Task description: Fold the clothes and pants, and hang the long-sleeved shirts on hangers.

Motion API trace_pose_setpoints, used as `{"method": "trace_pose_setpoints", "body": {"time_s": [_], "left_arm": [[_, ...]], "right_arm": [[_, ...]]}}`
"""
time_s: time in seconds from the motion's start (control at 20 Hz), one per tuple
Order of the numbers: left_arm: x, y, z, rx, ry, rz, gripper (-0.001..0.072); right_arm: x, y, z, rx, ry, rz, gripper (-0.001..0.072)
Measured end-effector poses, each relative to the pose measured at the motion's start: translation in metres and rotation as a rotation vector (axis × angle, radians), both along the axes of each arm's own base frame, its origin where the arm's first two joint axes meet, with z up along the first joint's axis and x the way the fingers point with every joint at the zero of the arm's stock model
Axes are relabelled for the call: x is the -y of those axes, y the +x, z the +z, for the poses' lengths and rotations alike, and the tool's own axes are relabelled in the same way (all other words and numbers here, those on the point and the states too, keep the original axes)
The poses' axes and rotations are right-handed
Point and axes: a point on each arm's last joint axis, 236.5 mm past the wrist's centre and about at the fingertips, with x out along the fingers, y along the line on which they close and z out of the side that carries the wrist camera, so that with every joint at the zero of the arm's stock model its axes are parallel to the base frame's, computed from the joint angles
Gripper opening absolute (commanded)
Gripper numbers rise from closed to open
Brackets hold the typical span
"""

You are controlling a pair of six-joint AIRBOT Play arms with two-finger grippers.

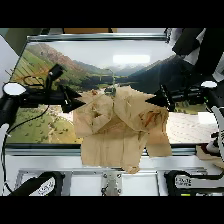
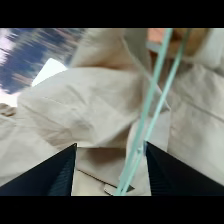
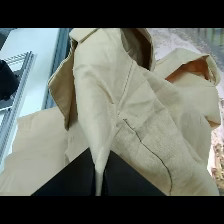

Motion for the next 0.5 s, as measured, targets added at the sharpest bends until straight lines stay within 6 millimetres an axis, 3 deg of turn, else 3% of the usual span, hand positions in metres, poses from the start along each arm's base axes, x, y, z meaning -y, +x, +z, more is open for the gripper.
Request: {"method": "trace_pose_setpoints", "body": {"time_s": [0.25, 0.35, 0.5], "left_arm": [[-0.046, 0.012, 0.051, 0.048, -0.055, 0.276, 0.0430], [-0.058, 0.006, 0.052, 0.033, -0.003, 0.343, 0.0430], [-0.065, -0.008, 0.036, -0.047, 0.111, 0.437, 0.0431]], "right_arm": [[-0.001, -0.001, 0.006, 0.006, 0.004, -0.005, 0.0004], [-0.001, 0.002, 0.015, 0.013, 0.003, -0.034, 0.0003], [0.000, 0.015, 0.029, 0.016, -0.019, -0.130, 0.0003]]}}
